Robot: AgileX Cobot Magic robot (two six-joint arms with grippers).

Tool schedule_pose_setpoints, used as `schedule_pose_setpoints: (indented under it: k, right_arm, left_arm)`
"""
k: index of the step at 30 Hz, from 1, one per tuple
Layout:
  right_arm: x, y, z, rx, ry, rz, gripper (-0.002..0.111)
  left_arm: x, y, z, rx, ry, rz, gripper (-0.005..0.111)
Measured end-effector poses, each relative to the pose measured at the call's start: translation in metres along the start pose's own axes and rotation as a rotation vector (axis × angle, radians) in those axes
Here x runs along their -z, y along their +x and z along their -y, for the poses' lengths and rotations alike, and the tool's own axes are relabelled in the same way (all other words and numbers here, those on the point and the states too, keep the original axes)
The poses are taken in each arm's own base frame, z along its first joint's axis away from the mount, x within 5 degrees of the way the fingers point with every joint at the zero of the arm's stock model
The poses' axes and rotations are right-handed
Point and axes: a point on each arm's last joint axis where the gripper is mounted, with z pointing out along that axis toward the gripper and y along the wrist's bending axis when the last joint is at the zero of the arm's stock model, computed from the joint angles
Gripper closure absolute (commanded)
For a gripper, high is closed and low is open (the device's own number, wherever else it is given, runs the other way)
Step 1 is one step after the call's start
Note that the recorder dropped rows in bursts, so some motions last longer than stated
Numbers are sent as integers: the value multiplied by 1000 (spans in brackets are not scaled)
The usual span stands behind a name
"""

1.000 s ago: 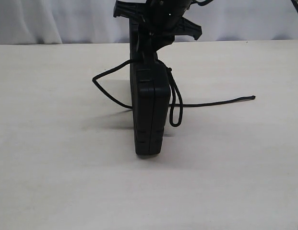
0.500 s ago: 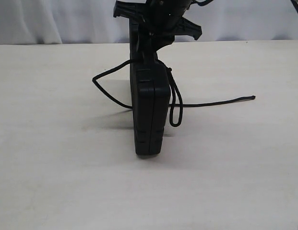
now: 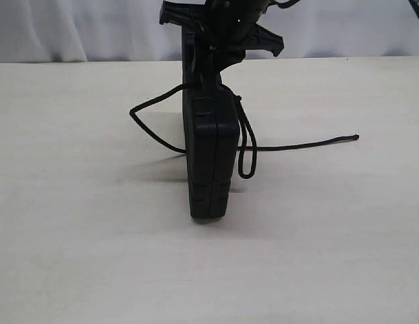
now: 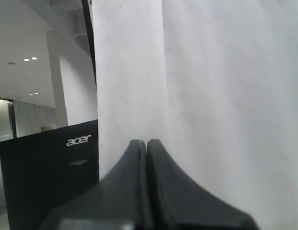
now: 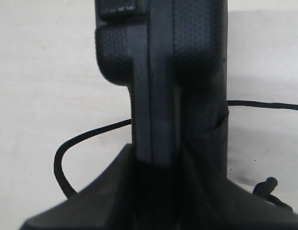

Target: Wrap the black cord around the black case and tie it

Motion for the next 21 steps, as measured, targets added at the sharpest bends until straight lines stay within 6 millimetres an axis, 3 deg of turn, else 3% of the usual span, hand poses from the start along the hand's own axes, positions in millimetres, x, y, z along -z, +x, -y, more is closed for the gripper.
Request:
schedule_pose_setpoints:
  k: [16,21]
  right_arm:
    - [0,0,0,0,0,0,104]
    - [0,0,0,0,0,0,104]
  left_arm:
    - [3,72,18,5,70,-204,107]
    - [7,93,23,-159,105,-264,107]
